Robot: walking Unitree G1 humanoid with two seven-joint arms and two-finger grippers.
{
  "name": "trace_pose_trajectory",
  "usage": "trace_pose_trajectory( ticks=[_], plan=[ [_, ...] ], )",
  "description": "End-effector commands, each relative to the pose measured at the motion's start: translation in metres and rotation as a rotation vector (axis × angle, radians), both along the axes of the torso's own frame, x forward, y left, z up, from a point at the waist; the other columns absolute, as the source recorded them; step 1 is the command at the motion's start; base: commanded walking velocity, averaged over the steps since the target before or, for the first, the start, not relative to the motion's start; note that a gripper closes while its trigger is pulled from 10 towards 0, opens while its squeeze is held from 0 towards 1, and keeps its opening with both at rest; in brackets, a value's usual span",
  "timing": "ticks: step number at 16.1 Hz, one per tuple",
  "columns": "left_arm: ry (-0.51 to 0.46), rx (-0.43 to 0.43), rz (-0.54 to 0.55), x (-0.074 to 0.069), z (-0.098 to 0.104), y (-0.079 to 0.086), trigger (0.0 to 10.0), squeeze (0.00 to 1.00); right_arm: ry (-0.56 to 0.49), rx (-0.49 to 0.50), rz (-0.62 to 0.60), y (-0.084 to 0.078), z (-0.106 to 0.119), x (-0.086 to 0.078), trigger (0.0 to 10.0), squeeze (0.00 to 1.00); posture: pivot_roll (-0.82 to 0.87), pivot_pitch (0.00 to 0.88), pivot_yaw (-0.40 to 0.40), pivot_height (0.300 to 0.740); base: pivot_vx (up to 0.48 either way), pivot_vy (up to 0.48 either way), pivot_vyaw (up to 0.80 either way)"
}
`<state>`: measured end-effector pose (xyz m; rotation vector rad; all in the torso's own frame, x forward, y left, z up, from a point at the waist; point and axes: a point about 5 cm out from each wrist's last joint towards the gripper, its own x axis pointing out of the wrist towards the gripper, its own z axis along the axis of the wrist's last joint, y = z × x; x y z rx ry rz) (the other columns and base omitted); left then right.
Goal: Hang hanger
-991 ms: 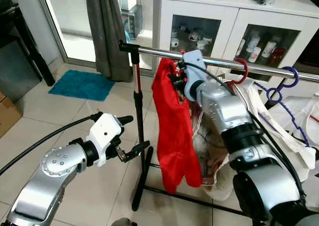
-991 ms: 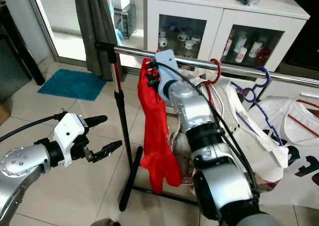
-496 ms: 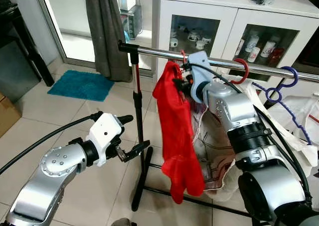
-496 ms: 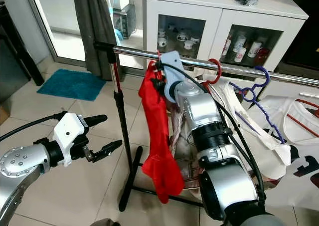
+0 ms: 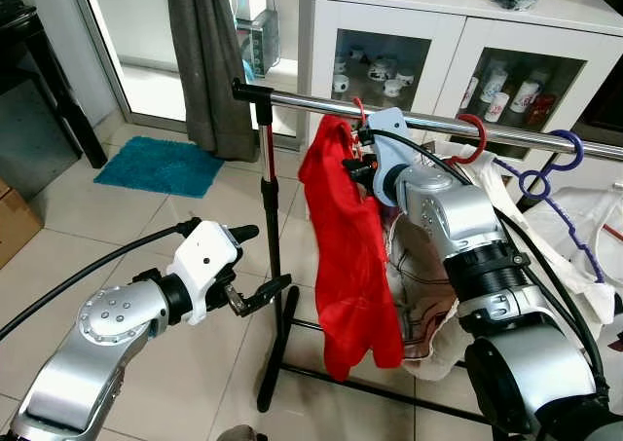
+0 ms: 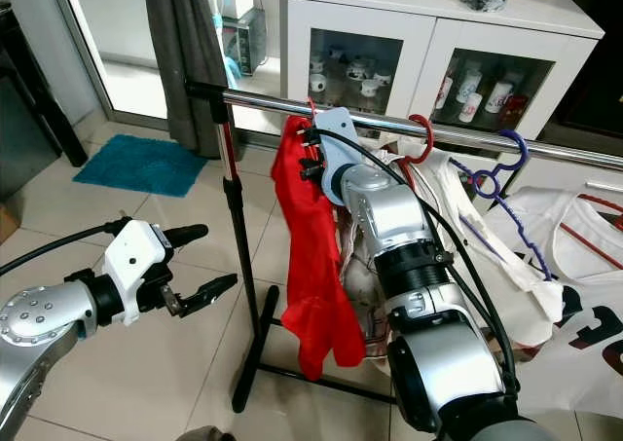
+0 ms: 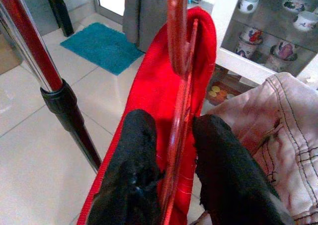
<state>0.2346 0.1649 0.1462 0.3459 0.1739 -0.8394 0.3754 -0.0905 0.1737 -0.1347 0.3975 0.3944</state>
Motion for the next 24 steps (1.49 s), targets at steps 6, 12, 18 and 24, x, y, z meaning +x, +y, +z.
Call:
trace_pose_trajectory(
  ticks=[6,12,18,24],
  plan=[
    [-0.005,0.011,-0.007,-0.001,0.001,-0.002,10.0,0.00,-0.011,-0.015,-0.009,-0.002,0.001,0.000,0.0,0.00,0.00,0.000,-0.021,0.740,0.000,0.000,0.00],
    [-0.011,0.006,-0.006,0.000,0.002,-0.003,10.0,0.00,-0.048,0.009,0.004,-0.002,0.003,-0.006,0.0,0.00,0.00,0.000,-0.014,0.740,0.000,0.000,0.00],
    [-0.076,-0.104,0.190,0.014,0.011,-0.004,10.0,0.00,-0.179,0.134,0.042,0.004,0.014,-0.020,0.0,0.00,0.01,0.000,-0.009,0.740,0.000,0.000,0.00],
    [-0.173,-0.146,0.282,0.023,0.011,-0.016,10.0,0.00,-0.303,0.273,0.056,0.009,0.019,-0.040,0.0,0.00,0.01,0.000,0.005,0.740,0.000,0.000,0.00]
  ],
)
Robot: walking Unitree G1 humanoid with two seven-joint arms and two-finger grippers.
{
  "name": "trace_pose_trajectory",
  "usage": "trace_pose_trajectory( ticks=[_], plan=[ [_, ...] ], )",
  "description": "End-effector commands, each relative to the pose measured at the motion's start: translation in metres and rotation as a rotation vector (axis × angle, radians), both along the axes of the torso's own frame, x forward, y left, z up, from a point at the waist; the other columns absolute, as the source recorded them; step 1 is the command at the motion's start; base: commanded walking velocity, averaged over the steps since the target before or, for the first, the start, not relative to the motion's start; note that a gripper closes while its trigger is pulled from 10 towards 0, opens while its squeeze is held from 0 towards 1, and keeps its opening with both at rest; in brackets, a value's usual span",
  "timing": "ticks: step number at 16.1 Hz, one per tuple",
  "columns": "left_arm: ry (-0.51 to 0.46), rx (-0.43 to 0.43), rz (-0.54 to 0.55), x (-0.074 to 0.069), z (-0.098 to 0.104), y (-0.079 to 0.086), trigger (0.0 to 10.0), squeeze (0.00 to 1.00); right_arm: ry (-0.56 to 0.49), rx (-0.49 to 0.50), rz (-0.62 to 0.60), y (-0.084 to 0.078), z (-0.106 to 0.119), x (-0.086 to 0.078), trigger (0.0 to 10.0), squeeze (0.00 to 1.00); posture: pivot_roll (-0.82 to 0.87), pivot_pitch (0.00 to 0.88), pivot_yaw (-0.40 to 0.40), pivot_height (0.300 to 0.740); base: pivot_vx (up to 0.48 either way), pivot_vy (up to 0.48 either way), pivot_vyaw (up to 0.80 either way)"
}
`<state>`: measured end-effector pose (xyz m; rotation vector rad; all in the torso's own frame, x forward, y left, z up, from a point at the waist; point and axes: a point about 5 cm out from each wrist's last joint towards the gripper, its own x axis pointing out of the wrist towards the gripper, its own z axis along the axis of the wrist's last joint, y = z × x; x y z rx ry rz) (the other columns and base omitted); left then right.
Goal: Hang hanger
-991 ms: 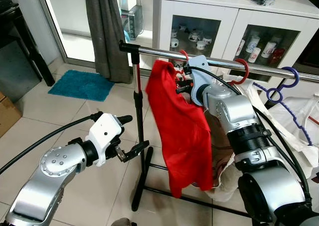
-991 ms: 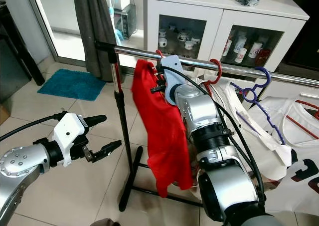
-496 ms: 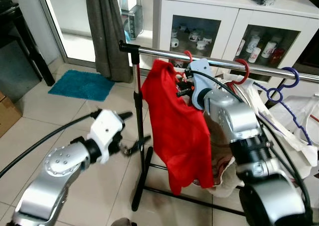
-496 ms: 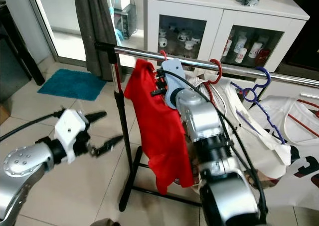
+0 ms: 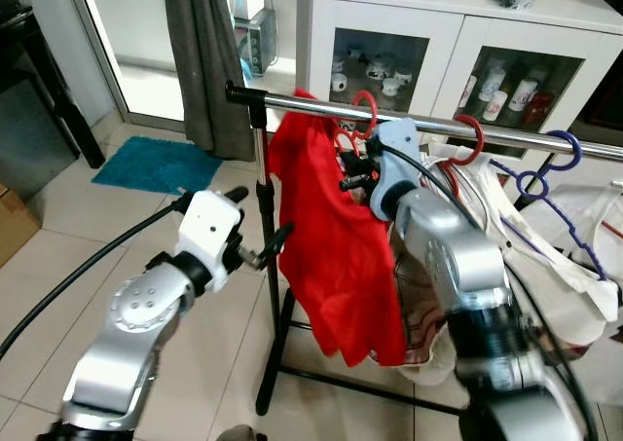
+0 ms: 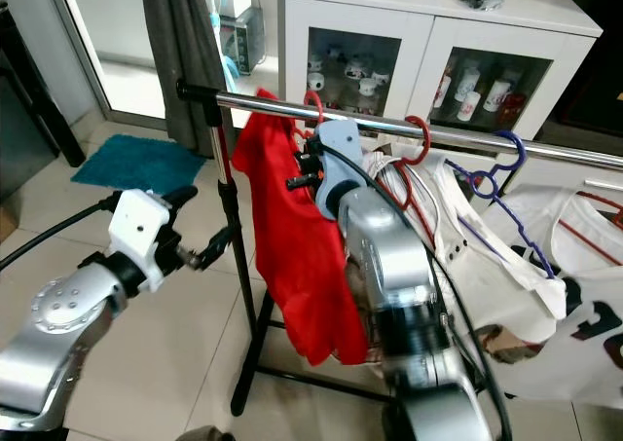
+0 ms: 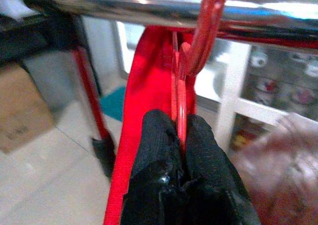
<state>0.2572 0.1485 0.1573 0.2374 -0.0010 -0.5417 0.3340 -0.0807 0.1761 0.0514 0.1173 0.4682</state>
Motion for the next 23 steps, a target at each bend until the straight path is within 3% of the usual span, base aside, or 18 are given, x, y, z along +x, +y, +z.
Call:
trace_pose_trajectory(
  ticks=[1,5,8,10,13,18,21,22,23],
  plan=[
    [-0.003,0.010,0.020,0.001,-0.001,-0.001,10.0,0.00,-0.117,0.049,0.012,-0.002,0.019,-0.002,0.0,0.00,0.01,0.000,0.005,0.740,0.000,0.000,0.00],
    [-0.001,-0.009,0.050,0.002,-0.003,0.000,10.0,0.00,-0.162,-0.015,0.028,-0.004,0.012,-0.013,0.0,0.00,0.01,0.000,-0.002,0.740,0.000,0.000,0.00],
    [0.006,-0.016,0.067,-0.001,-0.008,0.000,10.0,0.00,-0.131,-0.033,0.002,-0.011,-0.004,-0.028,0.0,0.00,0.01,0.000,-0.013,0.740,0.000,0.000,0.00],
    [0.017,-0.020,0.098,-0.002,-0.012,0.001,10.0,0.00,-0.041,-0.017,-0.052,-0.019,-0.029,-0.049,0.0,0.00,0.00,0.000,-0.017,0.740,-0.354,0.000,0.00],
    [0.016,-0.021,0.098,-0.001,-0.012,0.001,10.0,0.00,-0.002,-0.009,-0.087,-0.027,-0.040,-0.059,0.0,0.00,0.00,0.000,-0.015,0.740,-0.357,0.000,0.00],
    [0.011,-0.020,0.090,0.001,-0.011,0.000,10.0,0.00,-0.004,-0.016,-0.085,-0.030,-0.039,-0.062,0.0,0.00,-0.01,0.000,-0.004,0.740,-0.314,0.000,0.00],
    [0.036,-0.041,0.084,0.006,-0.008,0.000,10.0,0.00,-0.046,-0.007,0.008,-0.019,-0.027,-0.060,0.0,0.00,0.00,0.000,-0.004,0.740,0.000,0.000,0.00],
    [0.060,-0.057,0.070,0.010,-0.007,-0.001,10.0,1.00,-0.065,0.000,0.044,-0.015,-0.022,-0.059,0.0,0.00,0.00,0.000,-0.008,0.740,0.000,0.000,0.00],
    [0.077,-0.067,0.046,0.013,-0.006,-0.002,10.0,1.00,-0.076,0.004,0.066,-0.013,-0.018,-0.058,0.0,0.00,0.00,0.000,-0.011,0.740,0.000,0.000,0.00]
  ],
)
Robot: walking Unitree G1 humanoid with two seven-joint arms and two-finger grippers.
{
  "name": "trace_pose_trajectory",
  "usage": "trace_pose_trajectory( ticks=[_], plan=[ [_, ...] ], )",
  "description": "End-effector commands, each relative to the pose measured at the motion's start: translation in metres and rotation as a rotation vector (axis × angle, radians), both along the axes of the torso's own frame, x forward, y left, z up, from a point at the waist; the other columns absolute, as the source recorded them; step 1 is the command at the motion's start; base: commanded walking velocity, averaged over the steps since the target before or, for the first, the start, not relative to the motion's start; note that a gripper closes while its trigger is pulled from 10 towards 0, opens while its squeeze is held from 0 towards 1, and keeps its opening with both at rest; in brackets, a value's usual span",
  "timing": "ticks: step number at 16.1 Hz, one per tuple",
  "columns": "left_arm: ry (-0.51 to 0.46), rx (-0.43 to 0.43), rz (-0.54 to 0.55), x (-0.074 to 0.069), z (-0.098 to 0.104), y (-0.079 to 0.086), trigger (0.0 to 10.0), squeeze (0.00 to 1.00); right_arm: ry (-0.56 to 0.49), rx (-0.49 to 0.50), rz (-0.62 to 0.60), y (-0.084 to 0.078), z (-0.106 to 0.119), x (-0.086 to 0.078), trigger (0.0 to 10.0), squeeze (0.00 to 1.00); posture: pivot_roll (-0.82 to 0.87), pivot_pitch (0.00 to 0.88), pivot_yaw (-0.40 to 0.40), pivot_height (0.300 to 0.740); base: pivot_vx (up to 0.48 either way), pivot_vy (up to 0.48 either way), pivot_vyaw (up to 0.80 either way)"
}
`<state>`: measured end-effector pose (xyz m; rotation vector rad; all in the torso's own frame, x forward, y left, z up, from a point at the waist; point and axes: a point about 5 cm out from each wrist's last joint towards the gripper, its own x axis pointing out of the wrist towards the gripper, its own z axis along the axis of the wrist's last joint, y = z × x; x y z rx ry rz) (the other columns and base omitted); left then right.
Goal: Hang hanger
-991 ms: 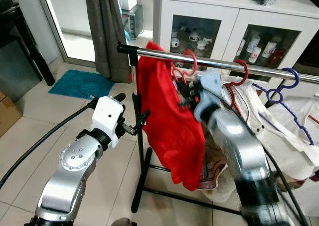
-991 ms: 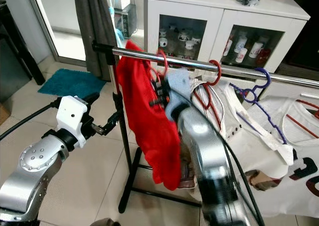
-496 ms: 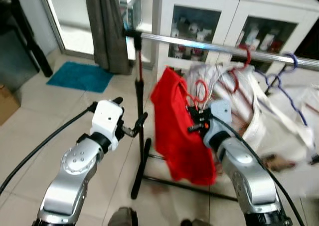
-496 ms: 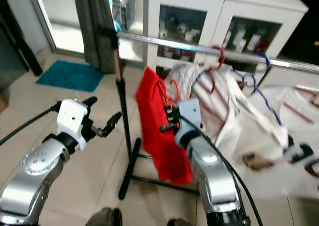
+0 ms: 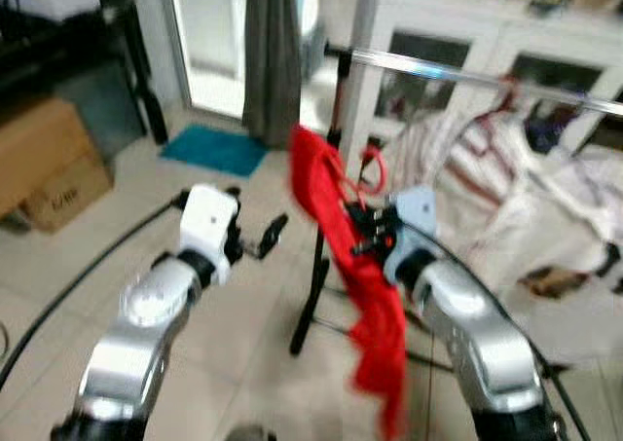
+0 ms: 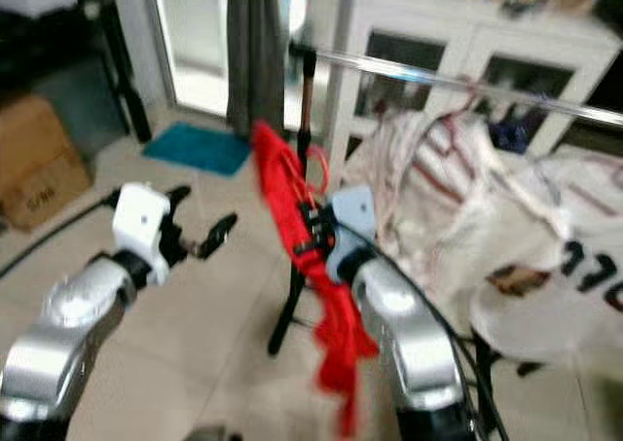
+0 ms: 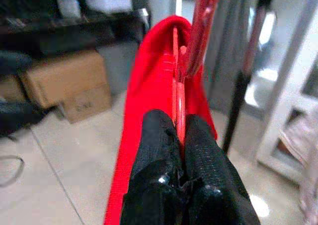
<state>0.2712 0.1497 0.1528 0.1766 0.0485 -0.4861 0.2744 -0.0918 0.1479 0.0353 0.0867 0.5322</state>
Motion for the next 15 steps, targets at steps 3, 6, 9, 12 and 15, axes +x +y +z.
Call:
trace_pose_trajectory(
  ticks=[3,6,9,12,15],
  plan=[
    [0.020,-0.039,-0.034,0.014,0.006,-0.010,10.0,1.00,-0.070,0.009,0.062,0.004,0.018,0.002,0.0,0.00,0.00,0.000,-0.014,0.740,0.000,0.000,0.00],
    [0.054,-0.175,-0.086,0.021,0.013,-0.022,10.0,0.00,-0.092,-0.002,0.106,0.008,0.022,0.001,0.0,0.00,-0.01,0.000,-0.008,0.740,0.000,0.000,0.00],
    [0.123,-0.262,-0.100,0.028,0.011,-0.028,1.1,0.00,-0.113,-0.022,0.150,0.011,0.025,-0.001,0.0,0.00,-0.02,0.000,0.001,0.740,0.000,0.000,0.00],
    [0.130,-0.272,-0.117,0.030,0.013,-0.030,0.0,0.00,-0.121,-0.031,0.162,0.011,0.027,-0.001,0.0,0.00,-0.02,0.000,0.002,0.740,0.000,0.000,0.00],
    [0.154,-0.254,-0.051,0.033,0.011,-0.026,0.0,0.00,-0.121,-0.033,0.159,0.010,0.027,0.000,0.0,0.00,-0.02,0.000,0.002,0.740,0.000,0.000,0.00]
  ],
)
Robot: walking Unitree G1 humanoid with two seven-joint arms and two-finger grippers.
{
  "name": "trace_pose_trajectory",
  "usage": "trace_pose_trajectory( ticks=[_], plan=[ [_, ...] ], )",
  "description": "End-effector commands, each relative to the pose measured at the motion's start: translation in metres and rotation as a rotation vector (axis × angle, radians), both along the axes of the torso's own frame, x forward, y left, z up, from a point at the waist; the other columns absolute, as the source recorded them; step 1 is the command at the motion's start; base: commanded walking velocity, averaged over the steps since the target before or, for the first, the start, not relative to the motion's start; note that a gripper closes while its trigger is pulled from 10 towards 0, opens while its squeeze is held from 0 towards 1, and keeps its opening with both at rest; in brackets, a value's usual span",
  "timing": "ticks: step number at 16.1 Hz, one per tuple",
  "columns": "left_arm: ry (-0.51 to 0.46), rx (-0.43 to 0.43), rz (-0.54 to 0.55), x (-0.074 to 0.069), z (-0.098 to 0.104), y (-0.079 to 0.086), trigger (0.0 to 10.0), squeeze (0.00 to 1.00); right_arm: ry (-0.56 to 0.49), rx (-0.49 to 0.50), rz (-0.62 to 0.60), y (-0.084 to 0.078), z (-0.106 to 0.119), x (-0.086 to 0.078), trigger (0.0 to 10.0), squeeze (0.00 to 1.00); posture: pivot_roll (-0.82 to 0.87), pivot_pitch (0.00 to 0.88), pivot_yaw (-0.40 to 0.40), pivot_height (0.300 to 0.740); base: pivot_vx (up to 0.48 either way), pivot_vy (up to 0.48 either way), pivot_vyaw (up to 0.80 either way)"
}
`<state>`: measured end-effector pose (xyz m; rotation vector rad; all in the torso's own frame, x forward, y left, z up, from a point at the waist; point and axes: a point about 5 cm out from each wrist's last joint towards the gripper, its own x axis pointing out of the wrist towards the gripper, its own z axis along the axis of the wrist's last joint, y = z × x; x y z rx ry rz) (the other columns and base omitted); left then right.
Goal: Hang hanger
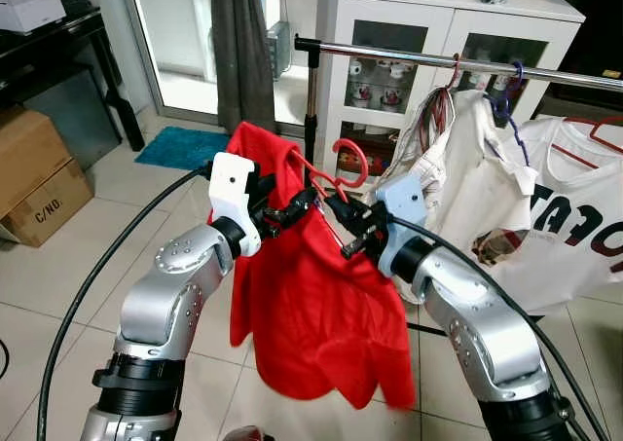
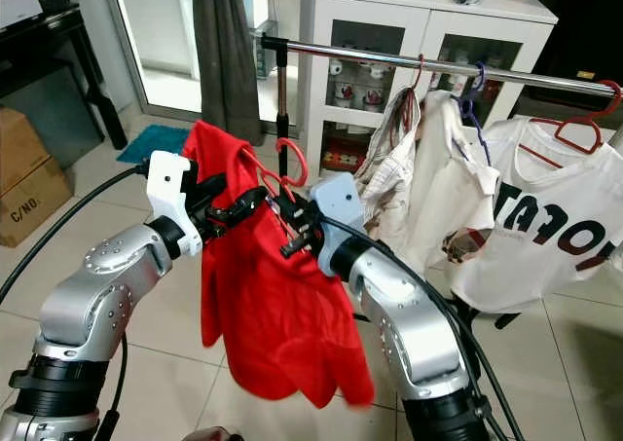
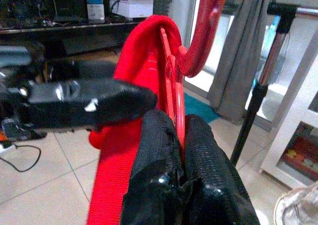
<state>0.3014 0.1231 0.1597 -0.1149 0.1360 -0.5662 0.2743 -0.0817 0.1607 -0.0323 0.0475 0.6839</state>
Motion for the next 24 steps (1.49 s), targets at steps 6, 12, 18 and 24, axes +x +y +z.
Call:
trace_pose_trajectory(
  ticks=[6,12,18,24],
  plan=[
    [0.011,0.020,0.071,0.010,0.003,0.008,0.0,0.00,-0.058,0.034,0.006,-0.001,0.014,0.001,0.0,0.00,-0.02,0.000,0.003,0.740,0.000,0.000,0.00],
    [0.017,0.011,-0.010,0.005,0.001,-0.001,0.0,0.00,-0.058,0.044,0.030,0.002,0.015,-0.002,0.0,0.00,-0.02,0.000,0.009,0.740,0.000,0.000,0.00],
    [0.034,0.011,-0.005,0.005,-0.002,0.001,0.0,0.00,-0.058,0.050,0.044,0.002,0.015,-0.004,0.0,0.00,-0.02,0.000,0.010,0.740,0.000,0.000,0.00],
    [0.037,0.020,0.025,0.007,-0.003,0.010,0.0,0.00,-0.060,0.062,0.076,0.006,0.017,-0.006,0.0,0.00,-0.02,0.000,0.011,0.740,0.000,0.000,0.00]
  ],
)
